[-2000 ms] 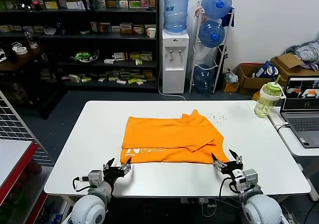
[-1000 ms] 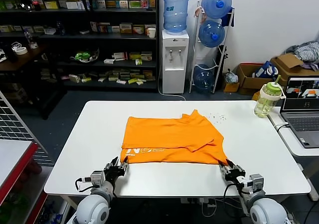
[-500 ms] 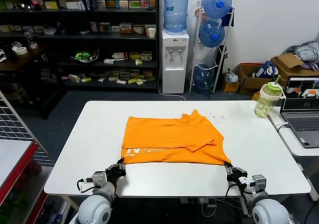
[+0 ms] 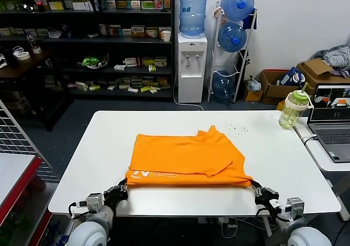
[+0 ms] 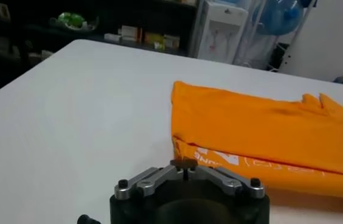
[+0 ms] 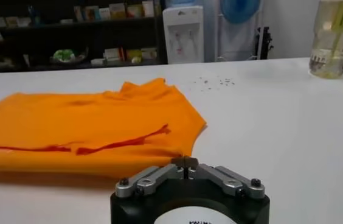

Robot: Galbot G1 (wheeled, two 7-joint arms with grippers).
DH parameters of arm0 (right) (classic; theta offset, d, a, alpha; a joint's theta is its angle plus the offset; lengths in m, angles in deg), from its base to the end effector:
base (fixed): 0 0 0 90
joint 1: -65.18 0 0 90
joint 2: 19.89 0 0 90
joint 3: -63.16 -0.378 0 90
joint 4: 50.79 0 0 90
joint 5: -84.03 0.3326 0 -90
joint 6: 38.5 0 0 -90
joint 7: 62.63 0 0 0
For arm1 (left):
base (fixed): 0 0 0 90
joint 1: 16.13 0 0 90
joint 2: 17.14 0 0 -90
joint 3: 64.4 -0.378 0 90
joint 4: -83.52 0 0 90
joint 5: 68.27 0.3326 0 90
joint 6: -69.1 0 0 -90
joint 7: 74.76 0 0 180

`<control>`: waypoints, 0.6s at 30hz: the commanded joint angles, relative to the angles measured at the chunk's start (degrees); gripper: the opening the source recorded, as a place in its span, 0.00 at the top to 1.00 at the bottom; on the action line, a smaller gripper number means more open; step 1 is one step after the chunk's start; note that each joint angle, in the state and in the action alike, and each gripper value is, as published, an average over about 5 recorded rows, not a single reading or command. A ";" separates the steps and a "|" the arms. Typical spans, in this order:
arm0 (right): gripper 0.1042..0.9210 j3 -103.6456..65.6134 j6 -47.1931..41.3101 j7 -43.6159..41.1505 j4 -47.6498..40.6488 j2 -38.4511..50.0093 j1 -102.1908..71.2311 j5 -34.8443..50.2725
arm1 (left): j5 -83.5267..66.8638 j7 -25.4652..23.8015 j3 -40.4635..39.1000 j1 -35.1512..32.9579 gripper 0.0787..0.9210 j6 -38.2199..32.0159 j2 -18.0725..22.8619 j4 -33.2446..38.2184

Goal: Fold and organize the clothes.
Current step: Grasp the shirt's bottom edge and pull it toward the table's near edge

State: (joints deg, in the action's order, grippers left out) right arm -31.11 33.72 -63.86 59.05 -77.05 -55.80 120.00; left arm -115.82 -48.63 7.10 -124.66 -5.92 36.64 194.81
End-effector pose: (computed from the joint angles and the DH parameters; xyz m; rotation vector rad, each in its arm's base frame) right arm 0.1593 -0.1633 -0.3407 0.2021 -2.6112 -0.0835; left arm 0.1942 0.0727 -0.3453 -0.0511 -2.5827 0.1967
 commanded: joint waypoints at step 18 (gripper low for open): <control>0.60 -7.33 -0.24 1.00 9.24 -0.96 -13.71 -1.31 | -3.19 2.90 4.20 -11.28 0.66 2.63 -5.30 11.18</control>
State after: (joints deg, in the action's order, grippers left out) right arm -37.09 33.62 -63.03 66.15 -77.91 -67.31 119.08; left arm -118.42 -46.11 10.21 -135.45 -4.02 32.37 203.93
